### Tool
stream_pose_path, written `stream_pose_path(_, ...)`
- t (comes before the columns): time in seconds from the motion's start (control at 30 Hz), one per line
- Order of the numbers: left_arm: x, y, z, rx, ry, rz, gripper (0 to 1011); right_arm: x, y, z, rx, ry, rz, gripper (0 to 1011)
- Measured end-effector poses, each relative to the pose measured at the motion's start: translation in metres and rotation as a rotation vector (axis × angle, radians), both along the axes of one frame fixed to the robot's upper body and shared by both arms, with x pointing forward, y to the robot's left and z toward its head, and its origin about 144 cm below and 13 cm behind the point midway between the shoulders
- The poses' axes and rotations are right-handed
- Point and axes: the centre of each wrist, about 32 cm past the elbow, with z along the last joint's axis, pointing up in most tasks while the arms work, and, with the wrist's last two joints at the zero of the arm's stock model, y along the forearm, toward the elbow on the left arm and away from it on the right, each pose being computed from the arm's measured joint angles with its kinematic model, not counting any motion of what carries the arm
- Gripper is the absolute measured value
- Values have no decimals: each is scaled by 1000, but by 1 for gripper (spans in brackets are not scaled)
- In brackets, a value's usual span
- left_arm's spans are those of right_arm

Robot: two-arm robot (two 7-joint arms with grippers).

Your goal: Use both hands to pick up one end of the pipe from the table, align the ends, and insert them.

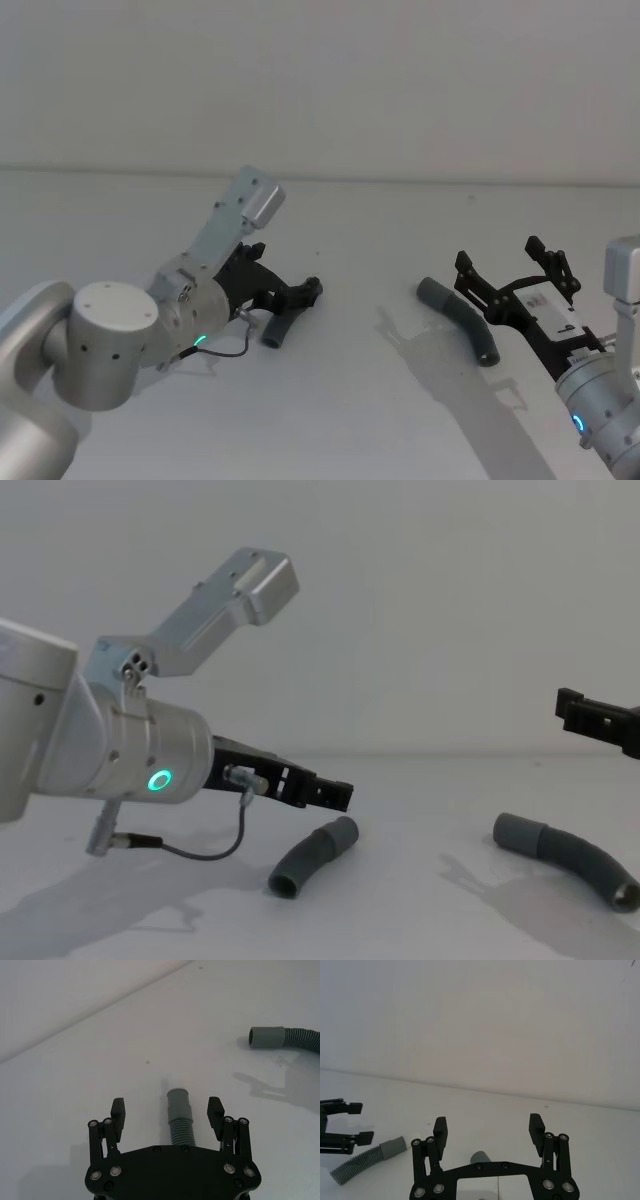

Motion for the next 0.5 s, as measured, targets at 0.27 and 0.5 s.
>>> stream_pose_path(0.27, 15, -9, 2, -12, 77, 0, 1001, 0, 0, 0, 0, 0, 0, 1001)
stream_pose_path(0.5, 25, -14, 1, -21, 119, 9, 1001, 0, 0, 0, 0, 0, 0, 1001)
